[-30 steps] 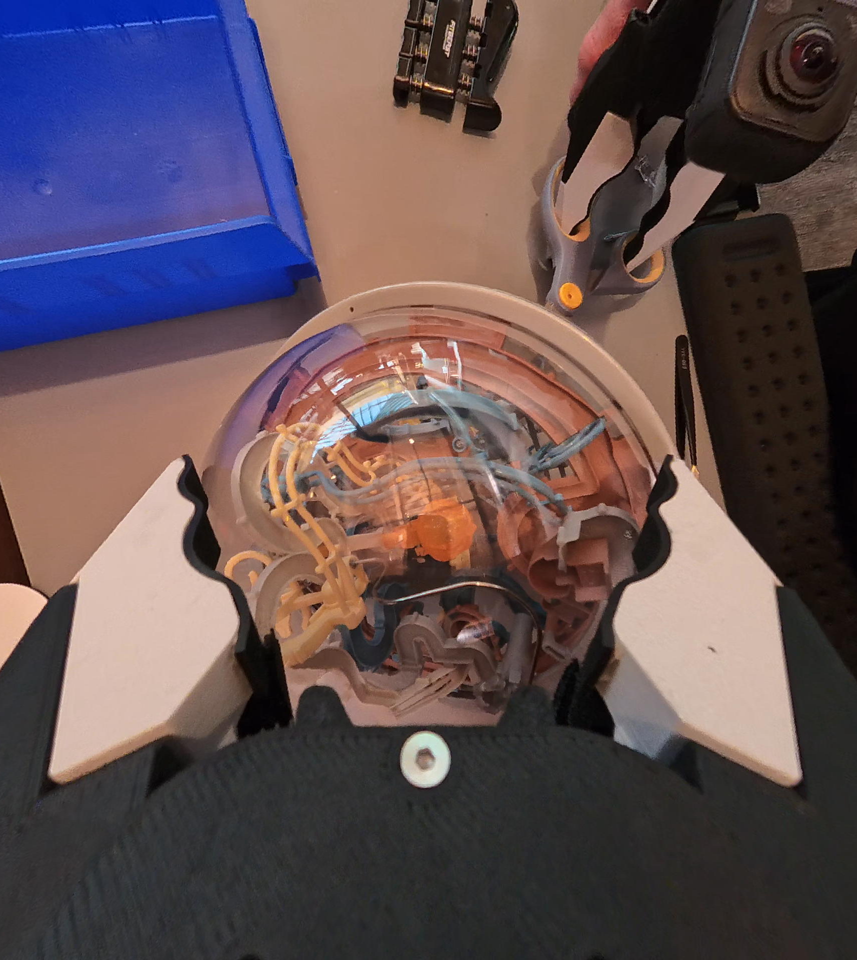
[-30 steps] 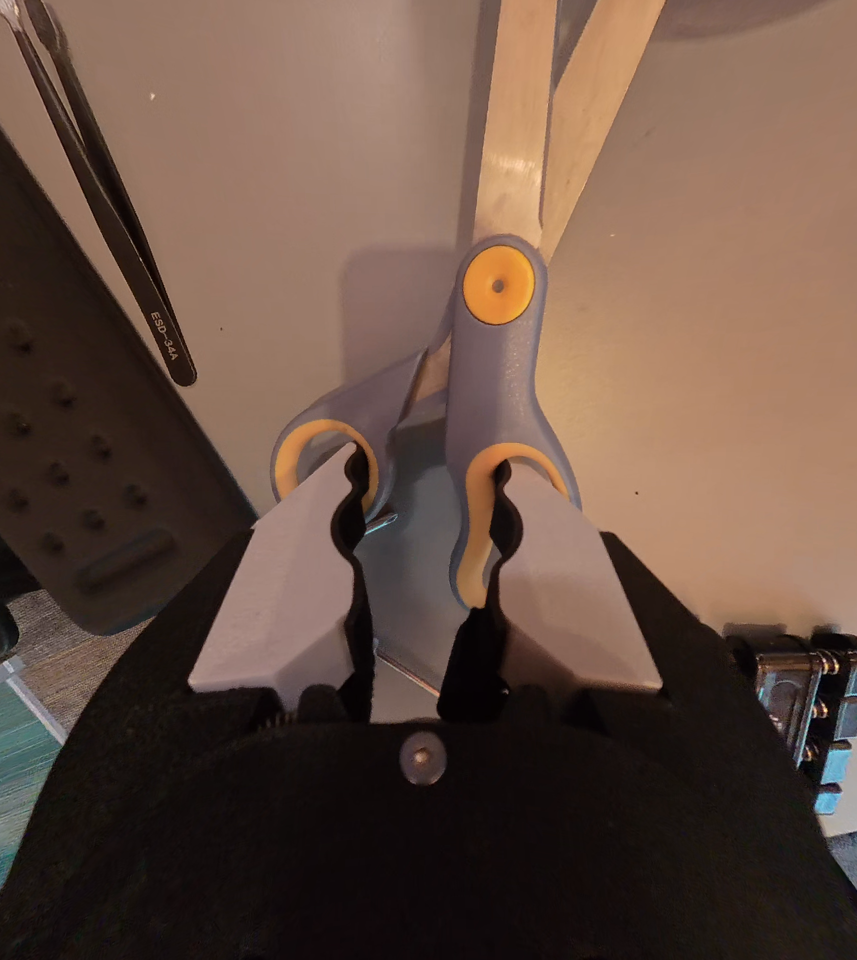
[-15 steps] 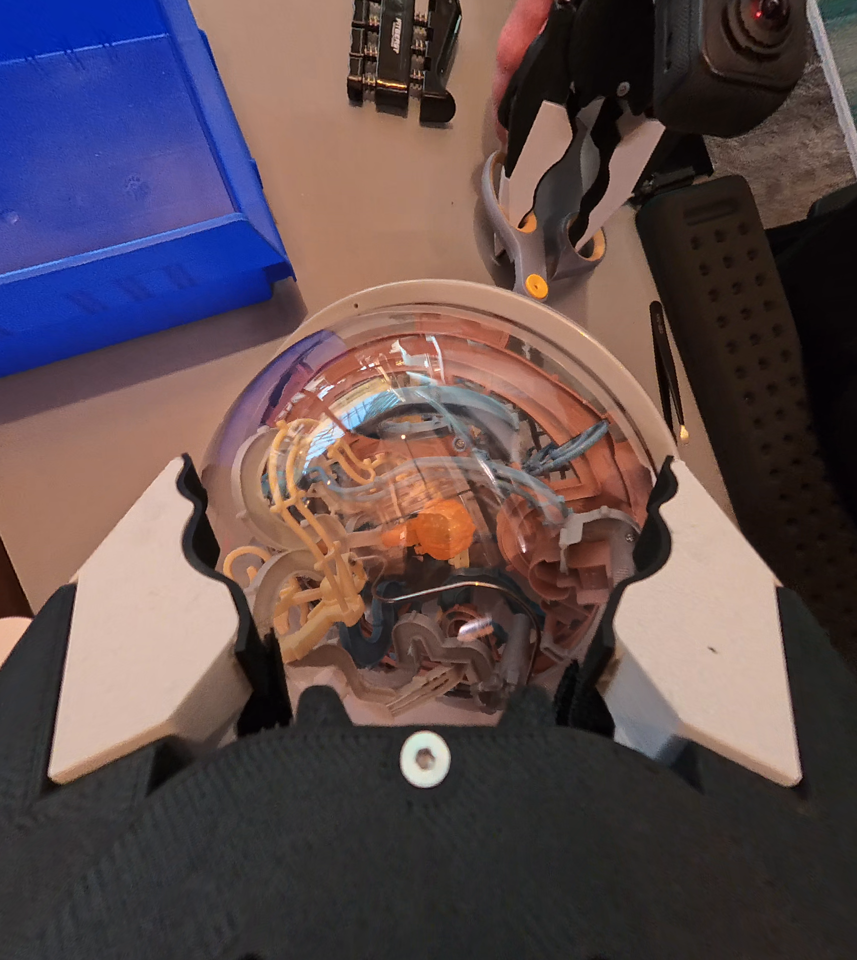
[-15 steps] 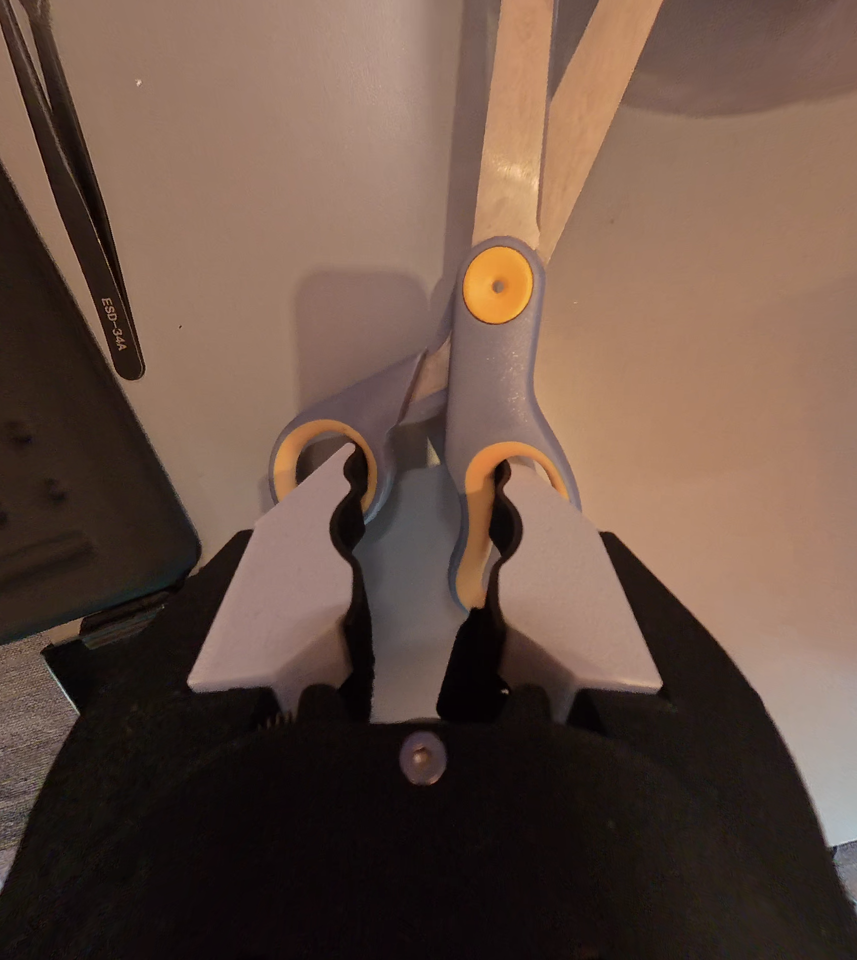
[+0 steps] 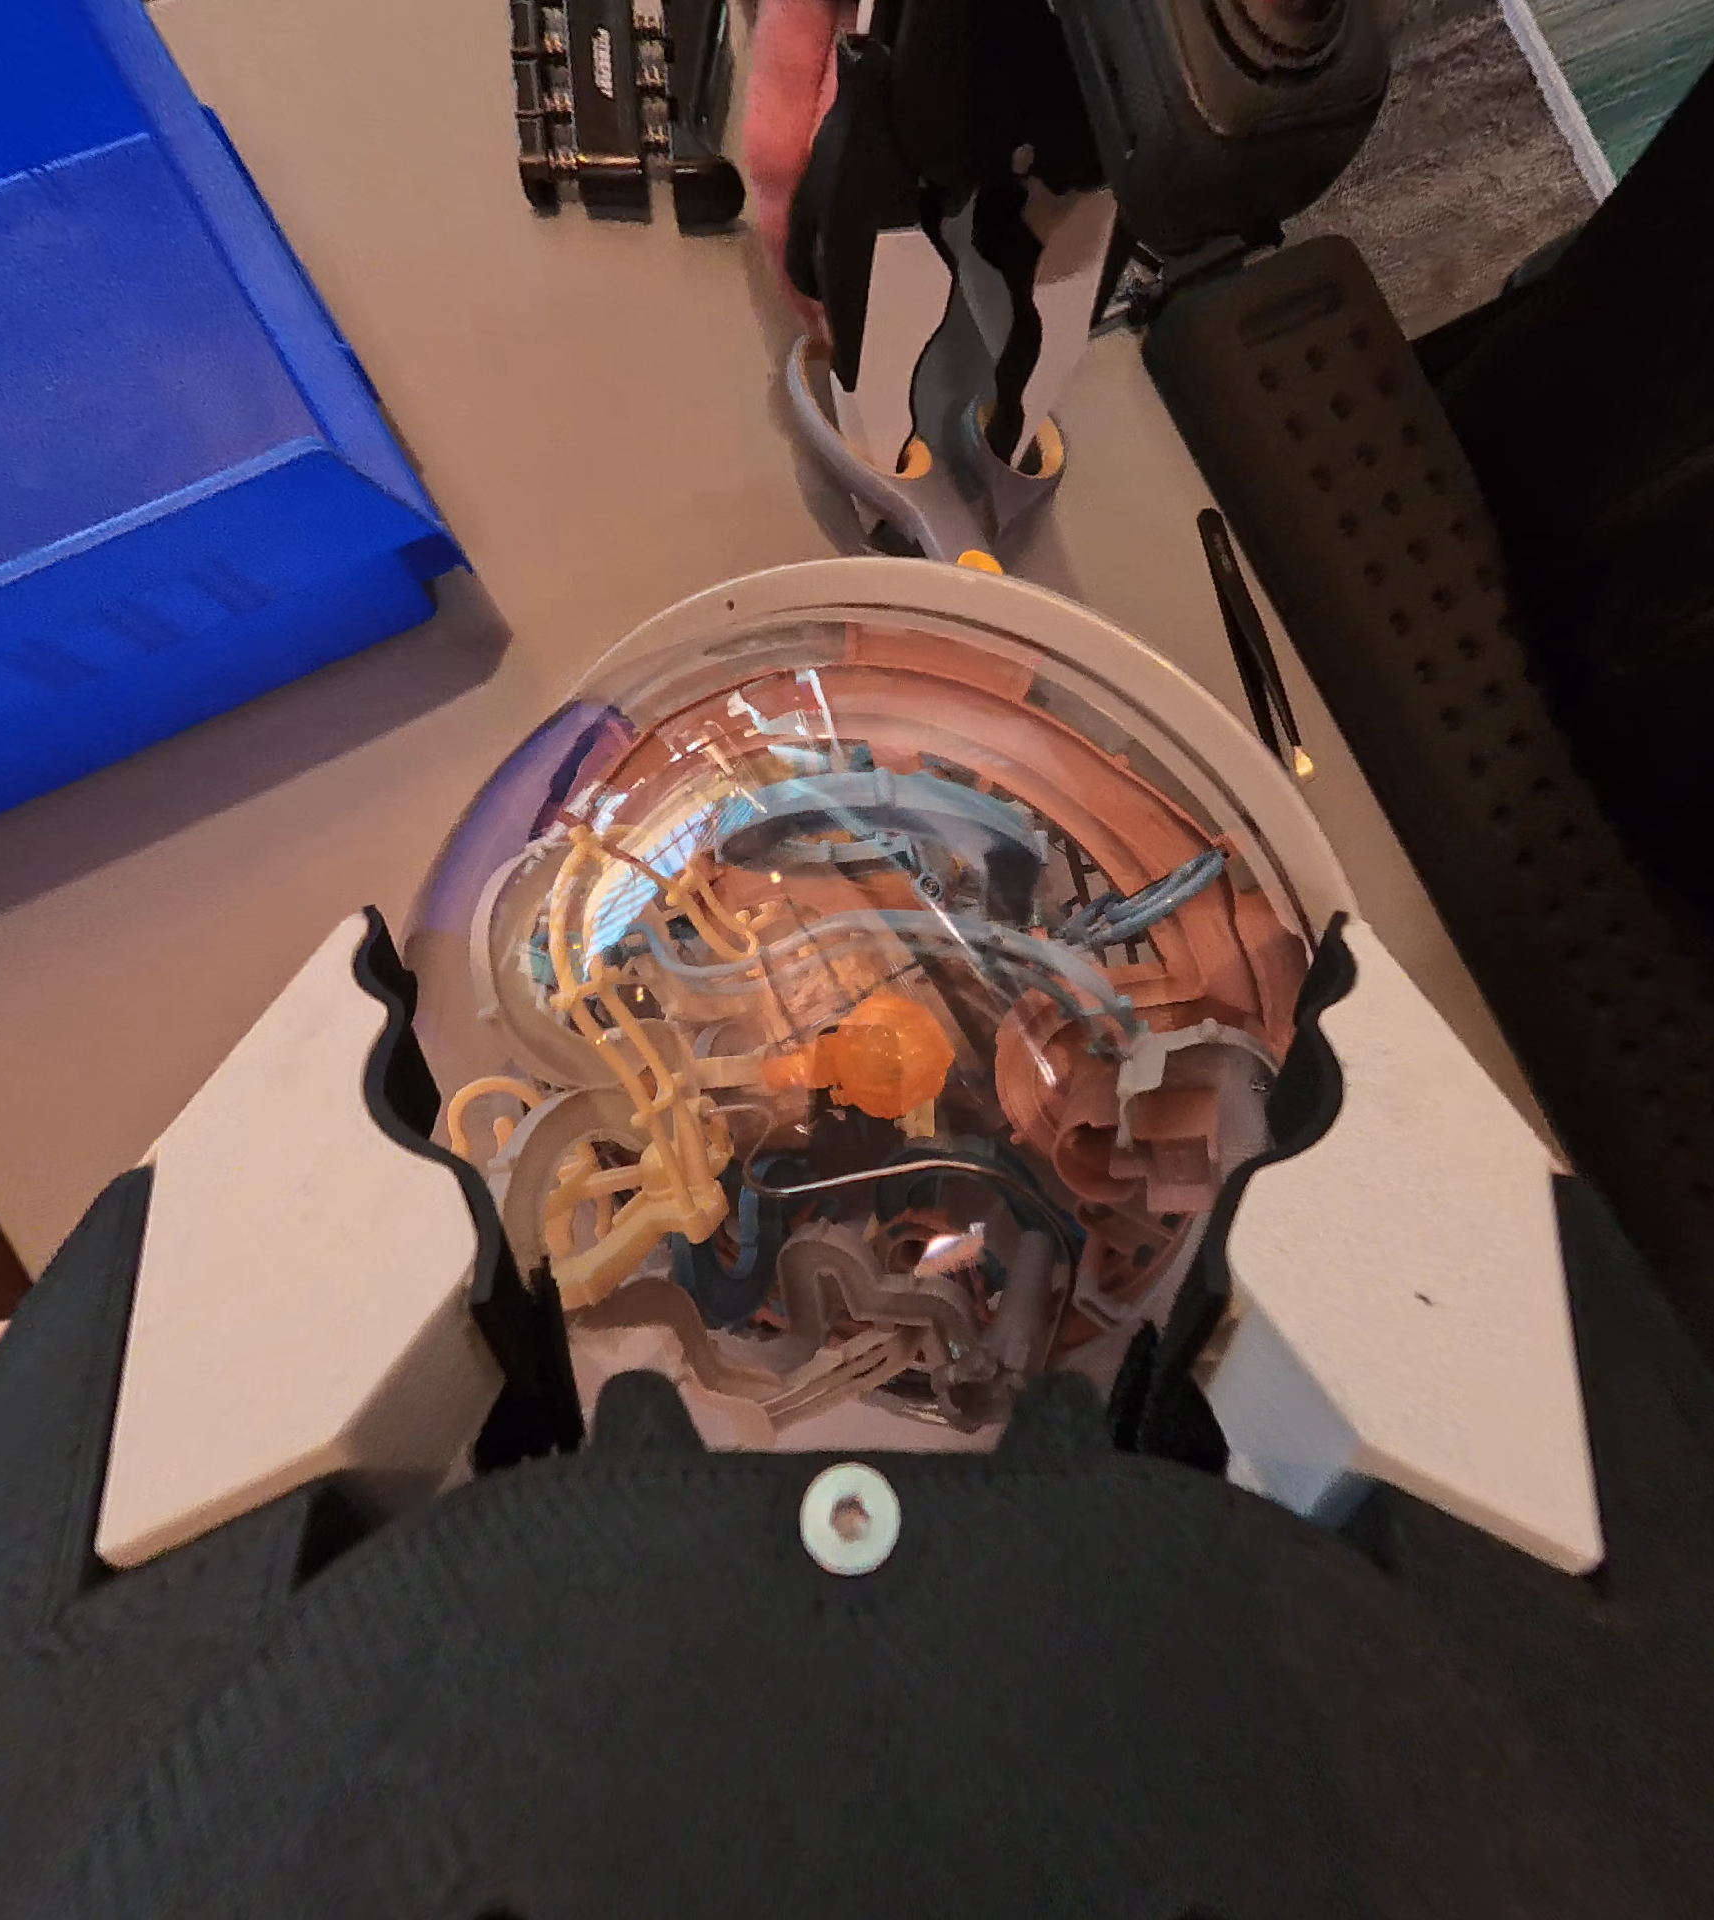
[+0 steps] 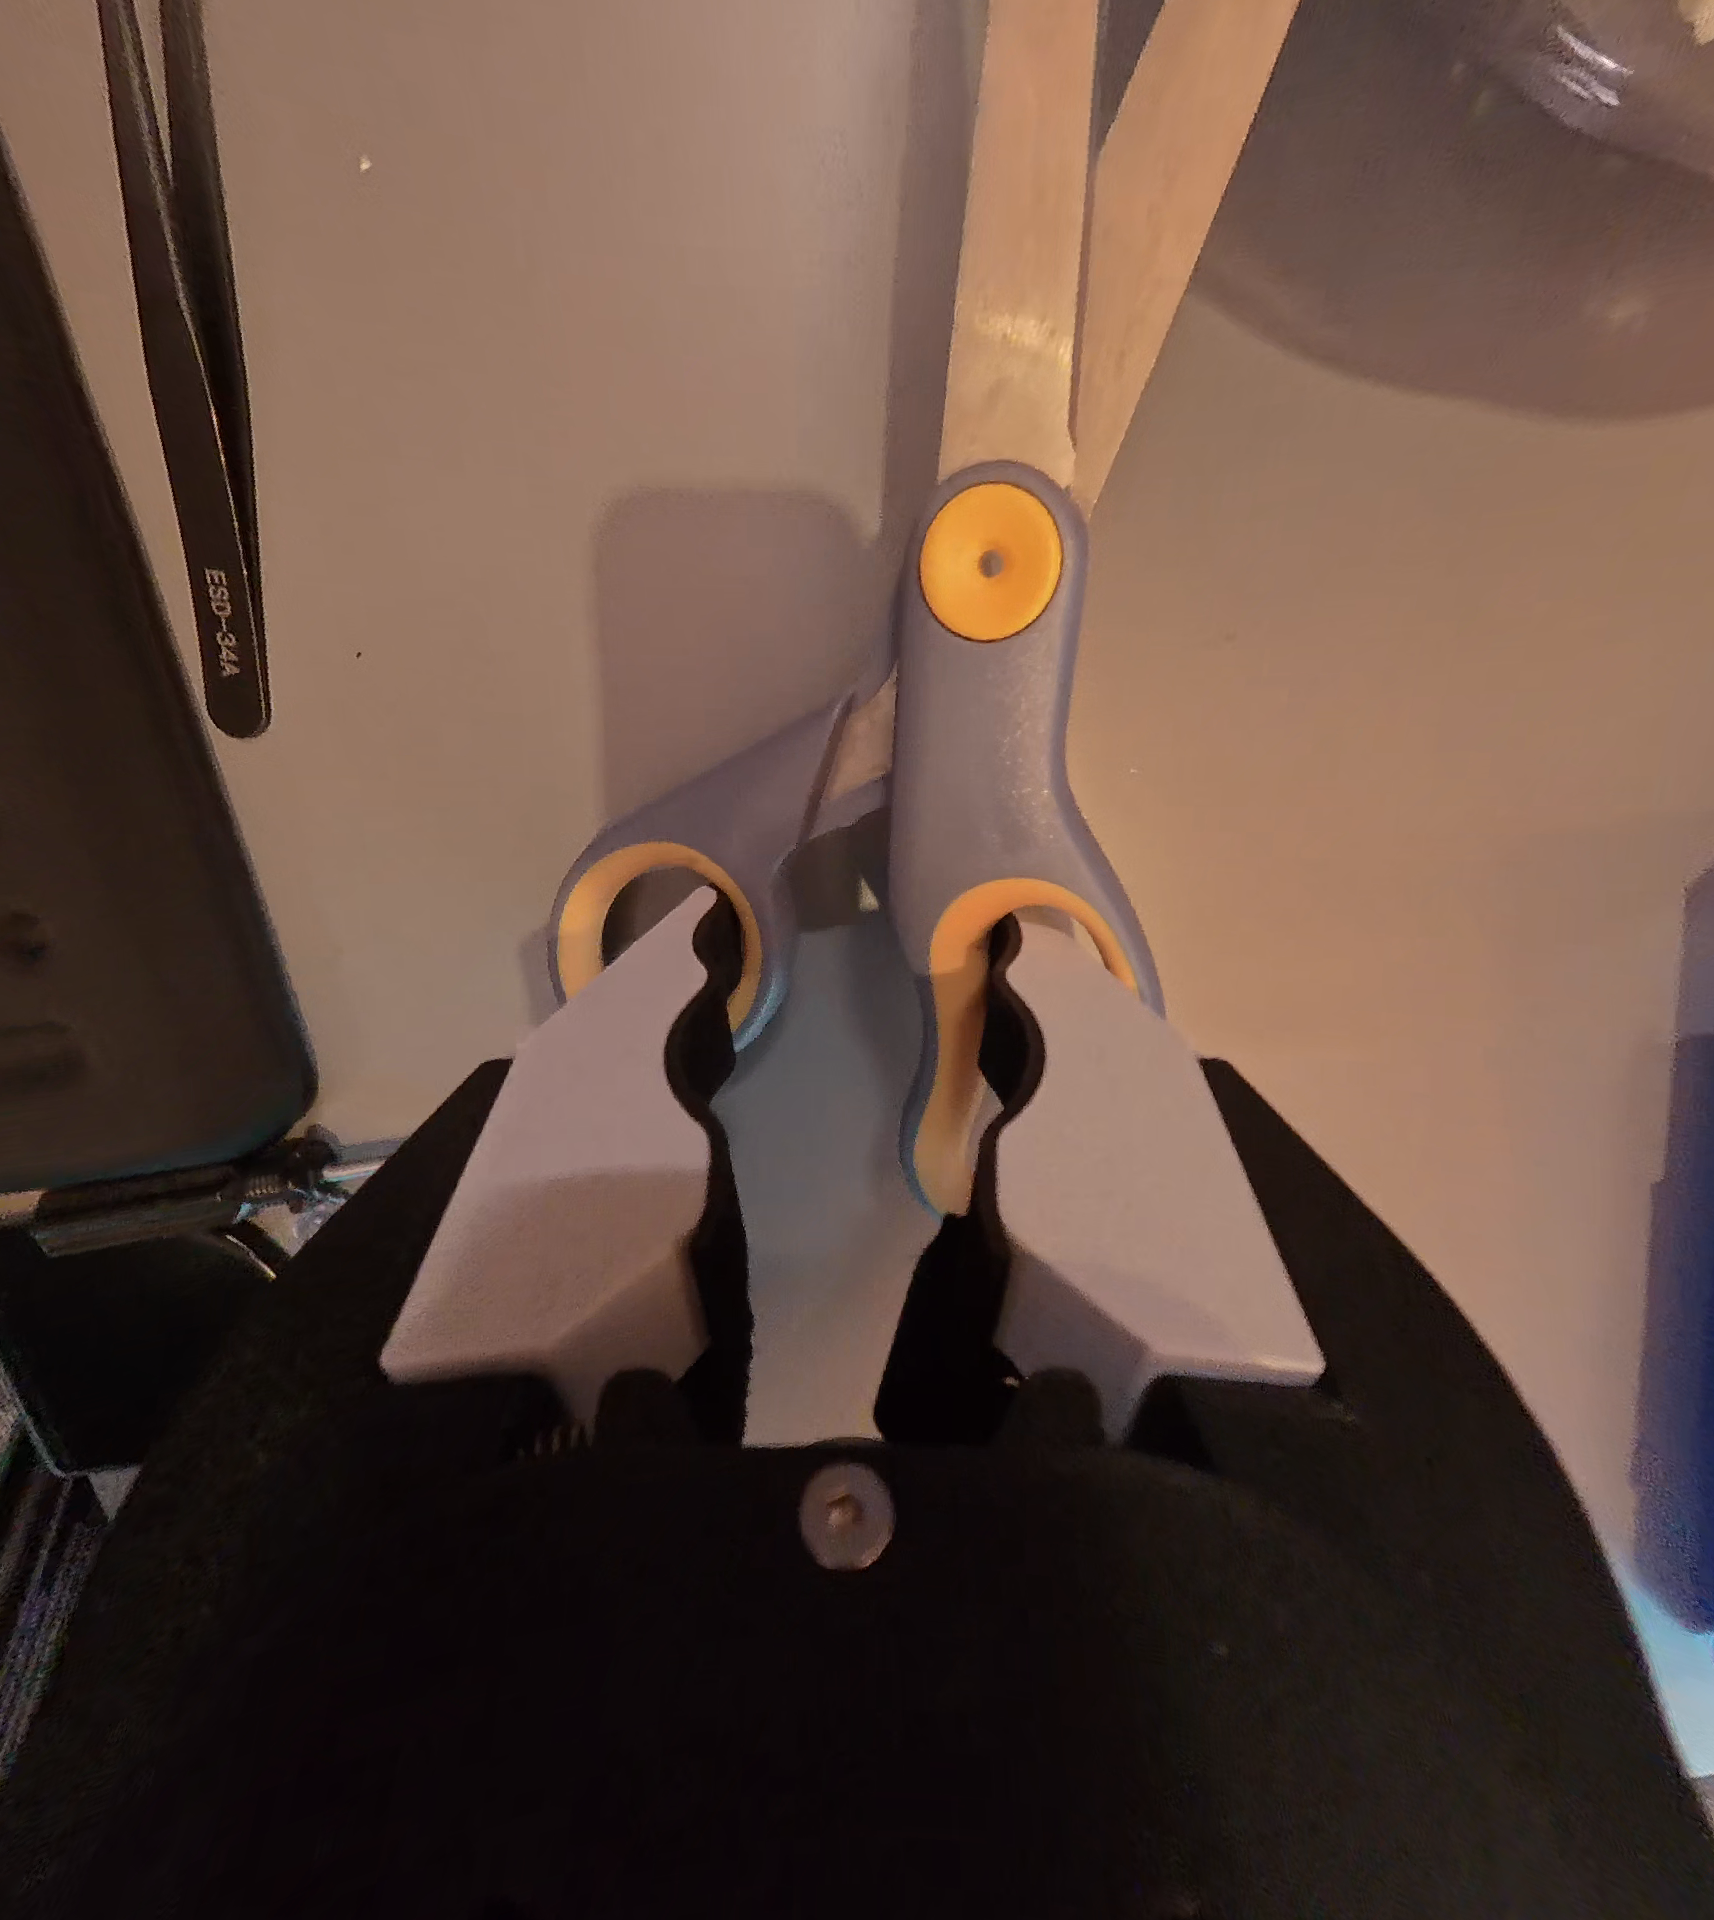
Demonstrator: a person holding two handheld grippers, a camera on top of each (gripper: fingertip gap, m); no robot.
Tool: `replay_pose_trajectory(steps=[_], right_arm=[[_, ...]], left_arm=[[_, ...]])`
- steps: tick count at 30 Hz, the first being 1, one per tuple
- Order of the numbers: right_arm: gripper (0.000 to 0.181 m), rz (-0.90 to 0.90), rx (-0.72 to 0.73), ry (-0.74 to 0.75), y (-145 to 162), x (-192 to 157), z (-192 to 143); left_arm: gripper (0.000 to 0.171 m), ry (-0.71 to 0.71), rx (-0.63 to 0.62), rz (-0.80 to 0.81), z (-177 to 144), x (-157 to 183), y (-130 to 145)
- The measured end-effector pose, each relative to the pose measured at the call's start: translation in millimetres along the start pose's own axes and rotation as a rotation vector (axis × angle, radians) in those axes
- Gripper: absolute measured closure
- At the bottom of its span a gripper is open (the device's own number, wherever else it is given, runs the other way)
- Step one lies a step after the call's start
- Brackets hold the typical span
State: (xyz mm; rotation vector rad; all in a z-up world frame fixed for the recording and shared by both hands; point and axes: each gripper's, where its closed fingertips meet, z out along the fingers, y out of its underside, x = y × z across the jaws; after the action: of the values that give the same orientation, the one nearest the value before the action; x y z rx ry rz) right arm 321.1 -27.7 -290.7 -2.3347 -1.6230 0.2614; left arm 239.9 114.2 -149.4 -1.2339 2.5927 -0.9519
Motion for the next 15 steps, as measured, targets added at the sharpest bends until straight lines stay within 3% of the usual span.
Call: replay_pose_trajectory(steps=[15], right_arm=[[0.14, -0.124, 0.01, -0.08, -13.1, 10.7, 5.5]], left_arm=[[0.012, -0.073, 0.061, 0.075, -5.2, 18.0, 8.5]])
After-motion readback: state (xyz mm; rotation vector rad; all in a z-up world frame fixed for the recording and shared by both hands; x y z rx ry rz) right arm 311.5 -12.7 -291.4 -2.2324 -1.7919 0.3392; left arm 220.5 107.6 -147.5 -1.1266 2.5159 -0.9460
